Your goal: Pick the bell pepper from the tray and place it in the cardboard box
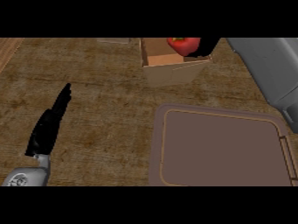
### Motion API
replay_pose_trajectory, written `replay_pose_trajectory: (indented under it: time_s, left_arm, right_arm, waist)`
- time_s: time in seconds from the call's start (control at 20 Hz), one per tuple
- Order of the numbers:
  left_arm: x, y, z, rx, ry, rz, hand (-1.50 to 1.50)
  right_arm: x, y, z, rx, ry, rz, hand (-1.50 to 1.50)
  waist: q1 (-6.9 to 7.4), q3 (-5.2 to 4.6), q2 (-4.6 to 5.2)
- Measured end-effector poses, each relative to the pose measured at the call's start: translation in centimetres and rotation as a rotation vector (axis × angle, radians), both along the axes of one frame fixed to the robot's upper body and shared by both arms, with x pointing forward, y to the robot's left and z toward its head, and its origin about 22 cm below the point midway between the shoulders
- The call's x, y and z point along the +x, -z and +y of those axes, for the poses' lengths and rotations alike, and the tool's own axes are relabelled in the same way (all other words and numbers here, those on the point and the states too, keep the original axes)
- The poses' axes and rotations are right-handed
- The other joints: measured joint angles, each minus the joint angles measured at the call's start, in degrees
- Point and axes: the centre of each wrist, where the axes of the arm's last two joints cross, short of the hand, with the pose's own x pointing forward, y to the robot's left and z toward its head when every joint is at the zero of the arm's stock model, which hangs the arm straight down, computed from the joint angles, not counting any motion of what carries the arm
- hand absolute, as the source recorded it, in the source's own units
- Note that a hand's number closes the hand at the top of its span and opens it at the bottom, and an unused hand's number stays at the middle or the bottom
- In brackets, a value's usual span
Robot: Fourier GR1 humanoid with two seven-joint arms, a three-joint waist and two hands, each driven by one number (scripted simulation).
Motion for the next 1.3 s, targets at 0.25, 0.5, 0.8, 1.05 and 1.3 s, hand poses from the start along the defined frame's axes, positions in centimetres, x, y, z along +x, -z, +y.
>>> replay_pose_trajectory:
  time_s: [0.25, 0.5, 0.8, 1.05, 1.3]
  left_arm:
    - [-0.2, 0.0, 0.3, 0.005, -0.015, 0.0, 0.0]
    - [-0.2, -0.2, 0.3, 0.0, -0.017, -0.001, 0.0]
    - [-0.9, 0.2, 0.6, 0.0, -0.017, 0.001, 0.0]
    - [-0.5, -0.1, 0.8, 0.002, -0.018, -0.002, 0.0]
    - [-0.2, -0.3, 0.9, 0.006, -0.016, -0.009, 0.0]
  right_arm:
    - [-0.1, 3.0, 3.5, -0.079, -0.036, 0.025, 1.5]
    - [-0.4, 6.1, 6.0, -0.132, -0.041, 0.092, -1.5]
    - [-0.7, 7.4, 7.8, -0.11, -0.054, 0.162, -1.5]
    - [-0.5, 7.6, 7.6, 0.049, -0.012, 0.265, -1.5]
    - [0.0, 7.2, 5.8, 0.237, 0.052, 0.404, -1.5]
  waist:
    - [-0.62, 0.01, -0.16]
    - [-0.75, -0.01, -0.36]
    - [-0.92, -0.03, -0.65]
    - [-1.01, -0.04, -0.45]
    - [-0.57, 0.0, 0.2]
